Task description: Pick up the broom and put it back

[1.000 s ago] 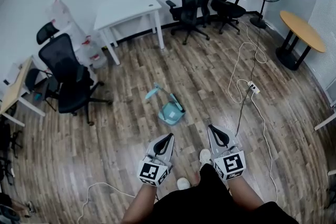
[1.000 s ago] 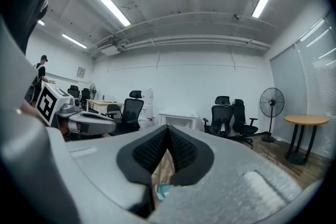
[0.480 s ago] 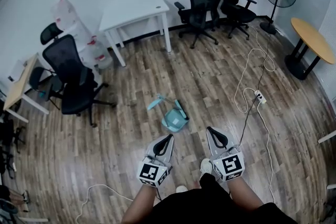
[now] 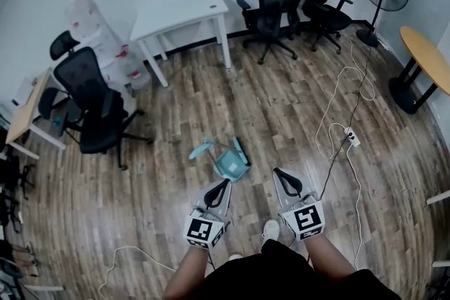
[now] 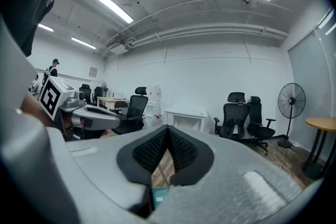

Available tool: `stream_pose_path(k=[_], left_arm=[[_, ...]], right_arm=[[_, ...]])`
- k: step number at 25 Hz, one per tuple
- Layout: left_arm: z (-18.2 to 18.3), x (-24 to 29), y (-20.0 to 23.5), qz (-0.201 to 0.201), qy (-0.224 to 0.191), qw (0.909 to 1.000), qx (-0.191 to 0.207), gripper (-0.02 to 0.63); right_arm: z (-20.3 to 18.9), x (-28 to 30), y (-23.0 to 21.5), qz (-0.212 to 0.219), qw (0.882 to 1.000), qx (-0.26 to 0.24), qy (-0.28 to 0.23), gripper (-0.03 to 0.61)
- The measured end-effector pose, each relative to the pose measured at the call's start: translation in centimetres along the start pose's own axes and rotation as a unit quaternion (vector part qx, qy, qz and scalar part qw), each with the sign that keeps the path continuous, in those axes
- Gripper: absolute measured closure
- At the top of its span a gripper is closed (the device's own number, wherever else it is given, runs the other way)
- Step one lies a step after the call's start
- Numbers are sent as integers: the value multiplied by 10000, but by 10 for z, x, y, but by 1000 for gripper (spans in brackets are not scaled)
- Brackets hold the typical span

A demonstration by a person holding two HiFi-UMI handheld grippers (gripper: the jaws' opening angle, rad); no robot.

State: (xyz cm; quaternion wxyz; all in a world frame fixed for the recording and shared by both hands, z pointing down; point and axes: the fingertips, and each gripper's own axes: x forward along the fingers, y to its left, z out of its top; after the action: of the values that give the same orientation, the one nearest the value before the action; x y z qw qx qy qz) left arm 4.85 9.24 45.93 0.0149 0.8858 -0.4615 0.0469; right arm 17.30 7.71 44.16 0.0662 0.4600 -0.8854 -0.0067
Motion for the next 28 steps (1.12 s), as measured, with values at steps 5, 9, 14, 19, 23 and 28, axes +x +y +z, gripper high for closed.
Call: stream_pose_path(k=[5, 9, 14, 19, 23, 28], left_arm=[[-3, 28, 0, 179, 72, 9998, -13, 597], [-1, 42, 2, 371, 102, 9993, -21, 597], [6, 54, -1, 641, 176, 9978, 90, 597], [6, 60, 2, 772, 163, 9969, 57, 597], [7, 59, 16, 926, 173, 9956, -7, 597], [2, 62, 43, 1063, 145, 9942, -60, 597]], right_arm=[[-7, 10, -25, 211, 9998, -61, 38, 575], [-11, 17, -41, 347, 9994, -43, 29, 575], [-6, 22, -54, 588, 9982, -37, -54, 575], [-8, 33, -57, 750, 9972, -28, -47, 575], [-8, 50, -55, 853, 9963, -46, -1, 575], [-3, 79, -47, 1047, 9944, -101, -43, 575]])
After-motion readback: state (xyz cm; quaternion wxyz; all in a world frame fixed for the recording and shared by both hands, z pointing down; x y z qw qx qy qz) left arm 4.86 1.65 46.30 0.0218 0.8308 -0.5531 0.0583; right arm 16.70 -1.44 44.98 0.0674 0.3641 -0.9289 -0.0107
